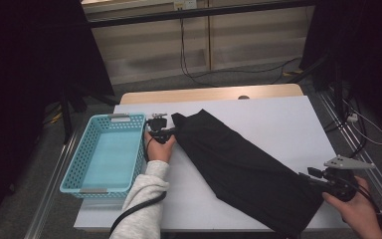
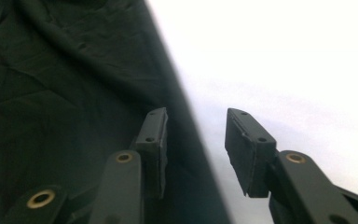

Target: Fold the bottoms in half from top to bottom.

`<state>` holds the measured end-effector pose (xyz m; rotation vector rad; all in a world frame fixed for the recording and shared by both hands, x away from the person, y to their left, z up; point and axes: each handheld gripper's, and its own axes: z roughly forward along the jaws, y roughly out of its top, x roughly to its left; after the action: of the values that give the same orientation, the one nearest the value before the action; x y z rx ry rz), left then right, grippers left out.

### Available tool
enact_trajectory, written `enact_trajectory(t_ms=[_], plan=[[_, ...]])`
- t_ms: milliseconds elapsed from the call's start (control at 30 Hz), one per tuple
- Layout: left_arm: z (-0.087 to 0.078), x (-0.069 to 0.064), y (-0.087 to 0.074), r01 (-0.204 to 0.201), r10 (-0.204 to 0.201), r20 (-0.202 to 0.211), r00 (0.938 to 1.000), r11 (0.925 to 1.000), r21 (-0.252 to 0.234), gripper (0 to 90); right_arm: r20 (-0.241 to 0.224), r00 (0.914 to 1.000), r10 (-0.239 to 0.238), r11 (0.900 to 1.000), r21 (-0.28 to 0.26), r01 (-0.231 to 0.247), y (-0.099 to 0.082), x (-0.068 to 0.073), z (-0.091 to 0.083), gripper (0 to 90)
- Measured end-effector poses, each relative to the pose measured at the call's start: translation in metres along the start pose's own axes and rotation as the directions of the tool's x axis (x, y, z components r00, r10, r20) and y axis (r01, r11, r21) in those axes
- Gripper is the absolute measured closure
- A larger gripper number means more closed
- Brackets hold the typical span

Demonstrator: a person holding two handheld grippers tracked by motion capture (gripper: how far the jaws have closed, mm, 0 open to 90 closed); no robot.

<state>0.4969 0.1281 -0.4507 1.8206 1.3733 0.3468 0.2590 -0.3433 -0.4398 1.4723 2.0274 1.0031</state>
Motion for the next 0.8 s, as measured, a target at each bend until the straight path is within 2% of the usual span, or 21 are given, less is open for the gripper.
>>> enact_trajectory(t_ms=[133,233,267,333,367,433,500,567,633,667,733,767,800], plan=[[-0.003,0.006,-0.003,0.001,-0.001,-0.008,1.0000,1.0000,0.001,87.2,0.000,1.0000,0.006,1.0000,0.003,-0.006,0.000,-0.001,-0.007,67.9],[-0.003,0.004,-0.007,-0.015,0.015,-0.014,0.9998,0.9999,0.005,86.1,-0.023,0.9997,0.007,0.9994,0.035,-0.006,-0.005,0.001,-0.005,73.5],[-0.002,0.003,-0.008,-0.019,0.019,-0.005,0.9998,0.9998,0.007,82.4,-0.037,0.9993,0.005,0.9990,0.045,-0.004,-0.006,0.002,-0.004,74.0],[-0.001,-0.001,-0.012,-0.025,0.024,0.032,0.9992,0.9994,0.025,68.8,-0.050,0.9987,-0.002,0.9982,0.060,0.005,-0.008,0.005,-0.003,74.2],[-0.001,-0.003,-0.013,-0.034,0.033,0.038,0.9987,0.9991,0.026,56.6,-0.061,0.9981,-0.009,0.9973,0.072,0.013,-0.009,0.007,-0.003,76.3],[-0.002,-0.009,-0.017,-0.079,0.077,0.063,0.9950,0.9962,0.036,49.9,-0.064,0.9978,-0.017,0.9960,0.086,0.023,-0.011,0.008,-0.003,76.5],[-0.005,-0.013,-0.020,-0.120,0.117,0.067,0.9908,0.9922,0.034,42.0,-0.075,0.9970,-0.018,0.9950,0.097,0.026,-0.014,0.010,-0.004,76.2],[-0.007,-0.015,-0.023,-0.131,0.128,0.077,0.9887,0.9908,0.034,32.5,-0.065,0.9976,-0.024,0.9943,0.103,0.030,-0.017,0.011,-0.003,72.0],[-0.011,-0.018,-0.024,-0.168,0.165,0.077,0.9833,0.9850,0.038,30.8,-0.080,0.9961,-0.037,0.9932,0.107,0.046,-0.020,0.014,0.000,70.2],[-0.012,-0.020,-0.025,-0.179,0.177,0.076,0.9813,0.9835,0.026,29.4,-0.064,0.9969,-0.045,0.9930,0.107,0.052,-0.021,0.014,0.000,70.5],[-0.016,-0.022,-0.027,-0.194,0.192,0.090,0.9773,0.9809,0.016,28.5,-0.068,0.9970,-0.037,0.9936,0.104,0.044,-0.022,0.014,0.000,79.4],[-0.018,-0.023,-0.028,-0.191,0.190,0.094,0.9773,0.9816,0.004,27.6,-0.070,0.9970,-0.033,0.9939,0.103,0.040,-0.023,0.013,-0.001,88.9],[-0.019,-0.023,-0.028,-0.209,0.207,0.104,0.9728,0.9779,0.004,26.8,-0.072,0.9968,-0.034,0.9942,0.099,0.041,-0.024,0.012,-0.001,89.9]])
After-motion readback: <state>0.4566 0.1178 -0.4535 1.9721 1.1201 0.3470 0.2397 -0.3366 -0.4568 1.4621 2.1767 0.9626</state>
